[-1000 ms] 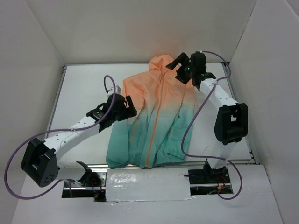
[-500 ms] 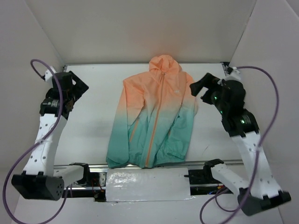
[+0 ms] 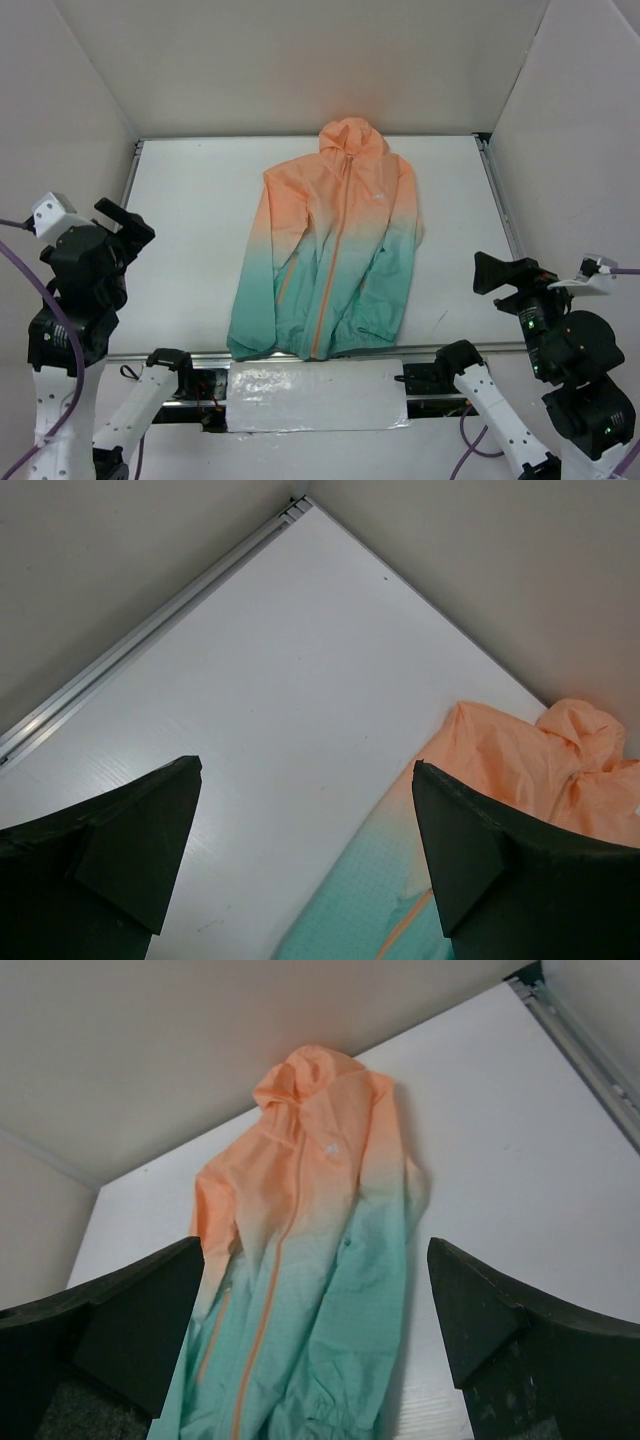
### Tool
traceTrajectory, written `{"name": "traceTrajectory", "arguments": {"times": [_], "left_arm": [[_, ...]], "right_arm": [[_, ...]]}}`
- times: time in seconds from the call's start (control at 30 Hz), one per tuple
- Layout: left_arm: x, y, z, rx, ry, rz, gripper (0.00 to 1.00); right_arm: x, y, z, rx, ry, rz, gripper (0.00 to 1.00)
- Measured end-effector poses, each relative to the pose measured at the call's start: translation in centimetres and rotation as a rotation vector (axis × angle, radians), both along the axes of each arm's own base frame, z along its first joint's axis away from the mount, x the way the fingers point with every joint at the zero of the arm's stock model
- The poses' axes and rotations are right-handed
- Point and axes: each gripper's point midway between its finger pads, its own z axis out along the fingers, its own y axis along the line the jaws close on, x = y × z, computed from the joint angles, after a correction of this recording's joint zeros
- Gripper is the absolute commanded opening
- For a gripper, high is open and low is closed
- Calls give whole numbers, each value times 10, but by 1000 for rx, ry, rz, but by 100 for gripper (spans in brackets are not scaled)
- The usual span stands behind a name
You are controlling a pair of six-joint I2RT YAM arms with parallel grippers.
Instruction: Zip up the jacket
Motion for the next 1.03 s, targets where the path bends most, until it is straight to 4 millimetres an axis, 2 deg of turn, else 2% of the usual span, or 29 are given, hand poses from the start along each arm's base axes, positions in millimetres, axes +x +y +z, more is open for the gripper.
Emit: {"name": "traceTrajectory", "arguments": {"times": [0.23, 0.33, 0.53, 1.03], "left_arm": [[-39, 6, -21, 17, -10, 3, 99], [-47, 8, -24, 19, -17, 10, 99], [-47, 8, -37, 40, 33, -3, 99], [-48, 10, -40, 67, 51, -7, 99]], "right_arm": [[-9, -9, -20, -47, 69, -16, 100], [-11, -10, -21, -53, 74, -14, 100], [-14, -11, -19, -48, 61, -14, 100], [-14, -8, -20, -46, 62, 3, 100]]}}
